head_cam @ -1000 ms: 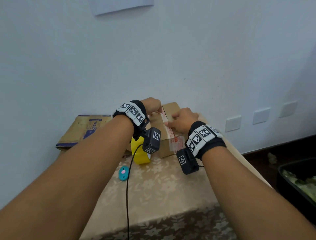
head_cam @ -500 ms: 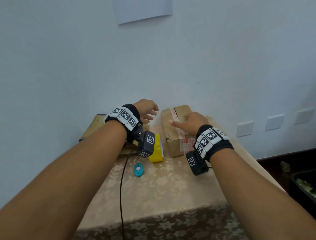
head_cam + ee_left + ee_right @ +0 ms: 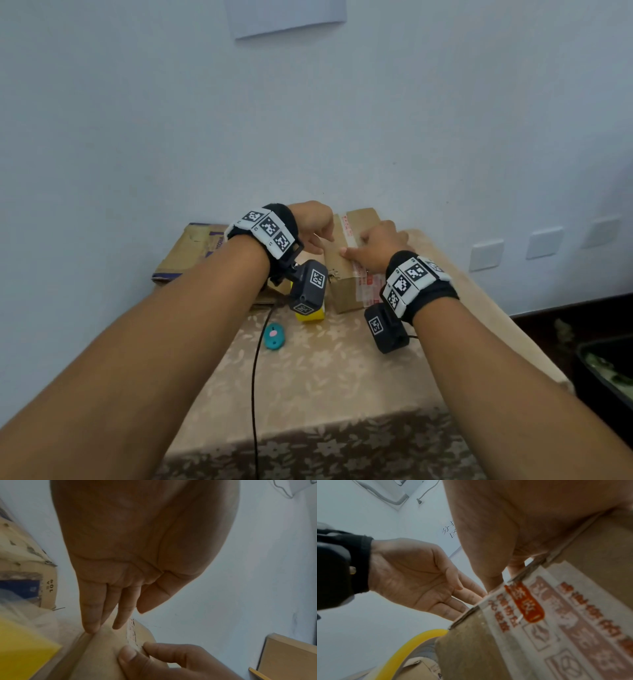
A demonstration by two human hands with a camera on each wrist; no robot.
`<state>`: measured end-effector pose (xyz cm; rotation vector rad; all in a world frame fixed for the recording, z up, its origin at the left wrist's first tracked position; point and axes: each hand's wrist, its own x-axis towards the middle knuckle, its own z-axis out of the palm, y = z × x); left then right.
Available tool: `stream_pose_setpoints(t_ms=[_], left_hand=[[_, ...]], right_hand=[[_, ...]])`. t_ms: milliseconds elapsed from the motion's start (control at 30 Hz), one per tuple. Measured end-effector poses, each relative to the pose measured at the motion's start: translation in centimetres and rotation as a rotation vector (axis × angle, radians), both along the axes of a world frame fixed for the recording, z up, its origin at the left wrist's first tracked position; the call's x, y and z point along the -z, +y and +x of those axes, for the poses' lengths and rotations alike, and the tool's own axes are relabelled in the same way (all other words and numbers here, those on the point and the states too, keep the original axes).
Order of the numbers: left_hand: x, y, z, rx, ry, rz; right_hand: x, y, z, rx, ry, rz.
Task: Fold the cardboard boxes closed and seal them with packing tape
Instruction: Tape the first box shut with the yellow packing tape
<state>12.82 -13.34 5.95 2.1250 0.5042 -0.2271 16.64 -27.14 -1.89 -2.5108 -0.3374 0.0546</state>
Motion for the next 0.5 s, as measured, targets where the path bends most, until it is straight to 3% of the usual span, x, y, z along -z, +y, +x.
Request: stream_pose_setpoints(t_ms=[400, 500], left_hand=[[0.6, 0.1, -1.2, 0.019, 0.011, -0.053], [0.4, -0.9, -1.1, -0.001, -0.082, 0.030]], right_hand=[[0.0, -0.1, -0.3, -0.083, 0.015, -0.130], [-0.1, -0.1, -0.2, -0.076, 0.019, -0.115]])
